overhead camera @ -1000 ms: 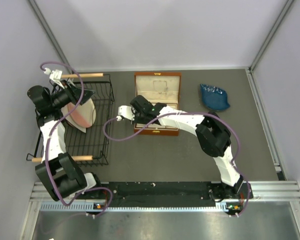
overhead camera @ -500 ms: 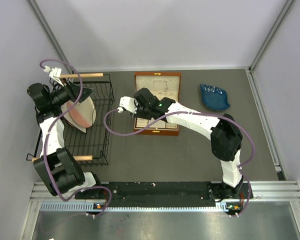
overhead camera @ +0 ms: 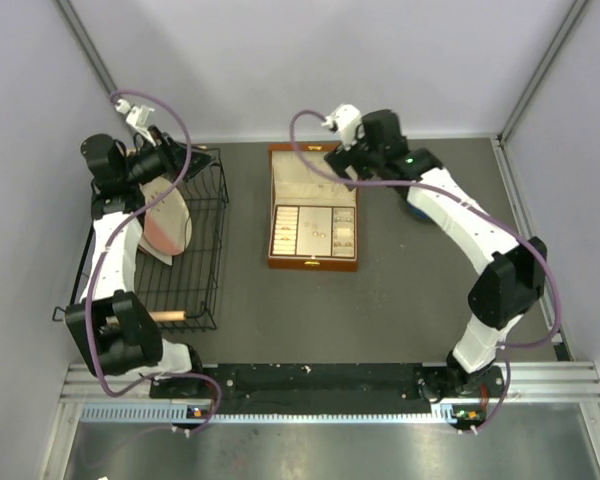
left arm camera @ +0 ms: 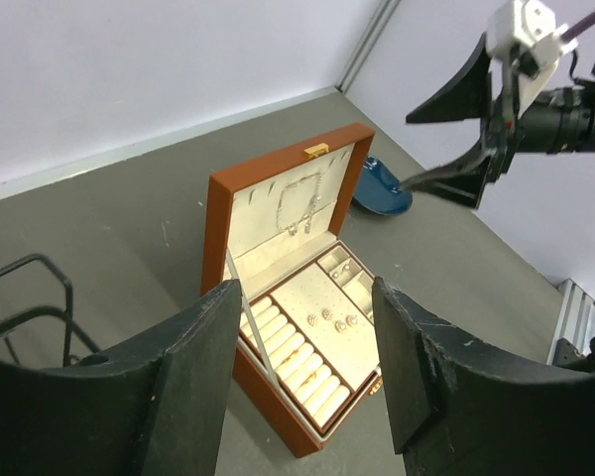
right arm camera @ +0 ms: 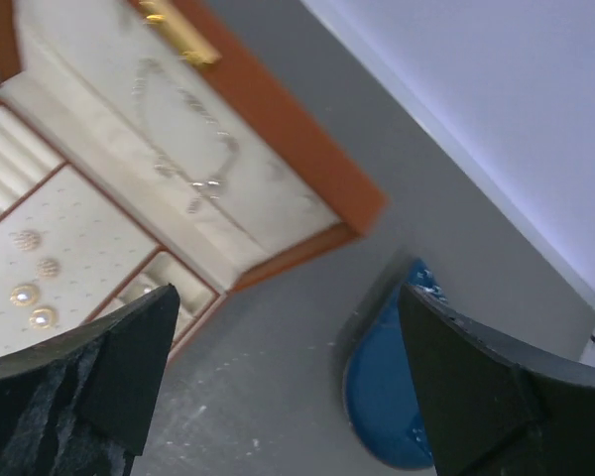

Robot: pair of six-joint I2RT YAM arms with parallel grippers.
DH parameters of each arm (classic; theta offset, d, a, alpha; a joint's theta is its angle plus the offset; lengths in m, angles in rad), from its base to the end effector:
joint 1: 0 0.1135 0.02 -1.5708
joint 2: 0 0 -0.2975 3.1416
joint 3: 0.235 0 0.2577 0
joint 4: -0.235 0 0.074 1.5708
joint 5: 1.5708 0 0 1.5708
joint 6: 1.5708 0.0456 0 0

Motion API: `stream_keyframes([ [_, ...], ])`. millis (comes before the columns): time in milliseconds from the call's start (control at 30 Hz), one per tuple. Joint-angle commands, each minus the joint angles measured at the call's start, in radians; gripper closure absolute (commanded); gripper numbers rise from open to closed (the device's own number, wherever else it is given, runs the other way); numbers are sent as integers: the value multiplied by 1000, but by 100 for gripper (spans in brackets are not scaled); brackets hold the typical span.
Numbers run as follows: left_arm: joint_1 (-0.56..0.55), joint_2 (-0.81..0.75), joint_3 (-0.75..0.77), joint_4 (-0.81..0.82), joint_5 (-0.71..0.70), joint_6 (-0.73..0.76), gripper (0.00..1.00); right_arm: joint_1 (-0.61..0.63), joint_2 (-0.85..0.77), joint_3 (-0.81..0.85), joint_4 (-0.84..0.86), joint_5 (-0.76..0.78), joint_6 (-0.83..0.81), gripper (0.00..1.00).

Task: Organize the mixed jewelry

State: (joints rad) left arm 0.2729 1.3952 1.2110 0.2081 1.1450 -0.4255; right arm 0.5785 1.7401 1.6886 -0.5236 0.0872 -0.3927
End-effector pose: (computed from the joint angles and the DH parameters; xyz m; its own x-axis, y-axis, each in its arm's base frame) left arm 0.3176 0.0458 0.4217 -0.2950 -0.2596 -0.9196 0.7067 0.5885 -0.3928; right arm 0.3569 0.2283 0.3888 -0.2357 -0.6092 -0.7571 -0.6210 0.6937 -0.3649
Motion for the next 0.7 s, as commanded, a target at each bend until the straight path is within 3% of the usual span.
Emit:
stream_keyframes([
  [0,-54,50,59,-18,-63,37,39,-83,-73,-4,10,-66,81,2],
  [333,-89,116,71,13,-67,8,39,-223,39,54,37,-268,124,1],
  [667,-89,136,64,13,-51,13,39,-253,145,138,66,-435,95,1],
])
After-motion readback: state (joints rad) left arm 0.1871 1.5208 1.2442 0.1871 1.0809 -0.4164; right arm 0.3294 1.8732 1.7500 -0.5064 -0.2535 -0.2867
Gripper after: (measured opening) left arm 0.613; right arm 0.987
